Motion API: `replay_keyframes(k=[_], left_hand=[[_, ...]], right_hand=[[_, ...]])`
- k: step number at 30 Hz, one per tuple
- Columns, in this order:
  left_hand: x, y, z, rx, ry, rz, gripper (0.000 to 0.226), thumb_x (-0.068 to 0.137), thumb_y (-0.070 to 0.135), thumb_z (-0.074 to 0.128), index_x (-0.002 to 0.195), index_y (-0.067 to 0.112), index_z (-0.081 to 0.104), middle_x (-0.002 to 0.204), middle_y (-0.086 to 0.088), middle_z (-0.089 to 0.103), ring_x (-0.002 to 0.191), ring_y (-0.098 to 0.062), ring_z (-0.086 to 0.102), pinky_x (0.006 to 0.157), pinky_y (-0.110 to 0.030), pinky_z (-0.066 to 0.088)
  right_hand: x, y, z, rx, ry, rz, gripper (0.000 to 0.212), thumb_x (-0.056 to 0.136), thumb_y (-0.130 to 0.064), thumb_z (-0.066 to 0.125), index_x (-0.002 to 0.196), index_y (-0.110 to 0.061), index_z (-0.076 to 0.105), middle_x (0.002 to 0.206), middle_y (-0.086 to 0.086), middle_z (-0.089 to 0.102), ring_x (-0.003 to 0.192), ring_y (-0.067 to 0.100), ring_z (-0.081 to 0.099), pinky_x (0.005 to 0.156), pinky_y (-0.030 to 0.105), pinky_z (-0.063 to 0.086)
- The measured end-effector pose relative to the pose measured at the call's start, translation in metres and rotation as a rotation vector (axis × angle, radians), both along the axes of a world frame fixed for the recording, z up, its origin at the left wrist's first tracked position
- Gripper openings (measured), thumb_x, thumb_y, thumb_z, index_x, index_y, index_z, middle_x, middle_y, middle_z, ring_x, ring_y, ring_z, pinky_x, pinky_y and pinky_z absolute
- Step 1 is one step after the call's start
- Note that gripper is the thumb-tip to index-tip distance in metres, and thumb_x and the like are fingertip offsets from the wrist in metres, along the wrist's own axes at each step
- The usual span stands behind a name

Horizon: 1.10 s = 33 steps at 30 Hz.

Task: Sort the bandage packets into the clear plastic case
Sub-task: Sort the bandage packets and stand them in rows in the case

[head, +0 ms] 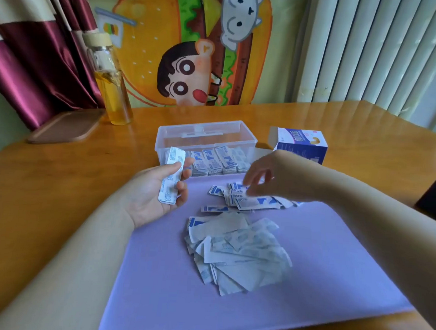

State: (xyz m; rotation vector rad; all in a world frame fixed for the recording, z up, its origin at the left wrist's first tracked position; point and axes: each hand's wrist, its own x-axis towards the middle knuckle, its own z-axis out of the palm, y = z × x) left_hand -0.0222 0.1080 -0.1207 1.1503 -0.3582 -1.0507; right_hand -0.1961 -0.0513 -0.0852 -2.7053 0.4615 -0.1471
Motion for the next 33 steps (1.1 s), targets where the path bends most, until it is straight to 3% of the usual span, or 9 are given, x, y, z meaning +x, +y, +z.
replay_keyframes(k=[3, 8, 13, 18, 21, 23, 27, 29, 33], left_hand=[[0.002, 0.004, -0.006, 0.007, 0.019, -0.007, 0.023, 0.097, 0.020, 0.045, 0.103, 0.014, 0.066, 0.072, 0.004, 0.059, 0.051, -0.004, 0.043, 0.052, -0.016, 0.048], [0.007, 0.008, -0.006, -0.033, 0.050, 0.010, 0.022, 0.097, 0.020, 0.046, 0.106, 0.013, 0.065, 0.074, 0.003, 0.058, 0.052, -0.004, 0.042, 0.050, -0.016, 0.048], [0.008, 0.007, -0.004, -0.055, 0.038, 0.011, 0.022, 0.097, 0.019, 0.046, 0.106, 0.014, 0.065, 0.073, 0.004, 0.058, 0.050, -0.004, 0.043, 0.050, -0.016, 0.048], [0.009, 0.006, -0.004, -0.034, 0.017, 0.011, 0.020, 0.096, 0.020, 0.047, 0.104, 0.014, 0.065, 0.071, 0.004, 0.057, 0.044, -0.003, 0.044, 0.047, -0.015, 0.044], [0.004, 0.007, -0.005, 0.014, -0.043, -0.081, 0.023, 0.094, 0.030, 0.049, 0.101, 0.013, 0.064, 0.074, -0.001, 0.056, 0.045, -0.007, 0.046, 0.043, -0.015, 0.041], [0.001, 0.009, -0.008, 0.032, -0.103, -0.211, 0.038, 0.088, 0.043, 0.050, 0.106, 0.014, 0.065, 0.081, -0.005, 0.060, 0.055, -0.013, 0.050, 0.047, -0.020, 0.042], [0.001, 0.011, -0.011, 0.040, -0.176, -0.310, 0.061, 0.079, 0.047, 0.057, 0.126, 0.008, 0.057, 0.100, -0.009, 0.059, 0.072, -0.014, 0.051, 0.058, -0.022, 0.043], [0.001, 0.011, -0.010, 0.031, -0.166, -0.309, 0.046, 0.079, 0.033, 0.063, 0.117, 0.006, 0.059, 0.088, -0.004, 0.065, 0.073, -0.015, 0.059, 0.068, -0.025, 0.044], [-0.001, 0.012, -0.006, 0.023, -0.143, -0.231, 0.018, 0.078, 0.013, 0.060, 0.095, 0.012, 0.062, 0.066, 0.000, 0.068, 0.056, -0.010, 0.066, 0.047, -0.018, 0.049]], right_hand=[[0.006, 0.042, 0.008, -0.012, 0.261, 0.229, 0.030, 0.078, -0.039, 0.072, 0.106, -0.034, 0.065, 0.094, -0.021, 0.061, 0.080, -0.005, 0.056, 0.067, 0.007, 0.040], [0.025, 0.055, -0.005, -0.153, 0.342, 0.233, 0.038, 0.082, -0.035, 0.070, 0.118, -0.023, 0.061, 0.107, -0.009, 0.060, 0.088, 0.008, 0.051, 0.067, 0.018, 0.037], [0.038, 0.049, -0.008, -0.102, 0.366, 0.169, 0.026, 0.078, -0.035, 0.073, 0.100, -0.025, 0.063, 0.079, -0.014, 0.056, 0.075, 0.010, 0.053, 0.064, 0.022, 0.041], [0.041, 0.042, -0.006, 0.107, -0.018, 0.056, 0.010, 0.081, -0.022, 0.070, 0.075, -0.023, 0.063, 0.068, -0.009, 0.058, 0.057, 0.003, 0.047, 0.058, 0.018, 0.037], [0.049, 0.044, -0.010, 0.180, -0.342, 0.084, 0.024, 0.082, -0.008, 0.068, 0.074, -0.031, 0.068, 0.097, -0.012, 0.060, 0.086, -0.007, 0.053, 0.075, 0.003, 0.036], [0.057, 0.048, -0.017, 0.121, -0.394, 0.098, 0.030, 0.085, -0.009, 0.064, 0.076, -0.037, 0.068, 0.109, -0.014, 0.051, 0.111, 0.004, 0.046, 0.086, 0.012, 0.033], [0.068, 0.047, -0.035, 0.053, -0.402, 0.095, 0.030, 0.092, -0.006, 0.052, 0.097, -0.026, 0.074, 0.123, -0.005, 0.052, 0.118, 0.014, 0.041, 0.089, 0.021, 0.031], [0.068, 0.048, -0.039, 0.073, -0.410, 0.097, 0.028, 0.094, -0.011, 0.052, 0.106, -0.028, 0.072, 0.123, -0.004, 0.050, 0.118, 0.013, 0.040, 0.091, 0.021, 0.032], [0.062, 0.050, -0.035, 0.126, -0.414, 0.100, 0.027, 0.094, -0.018, 0.055, 0.114, -0.031, 0.067, 0.115, -0.009, 0.044, 0.096, 0.003, 0.048, 0.070, 0.007, 0.039]])
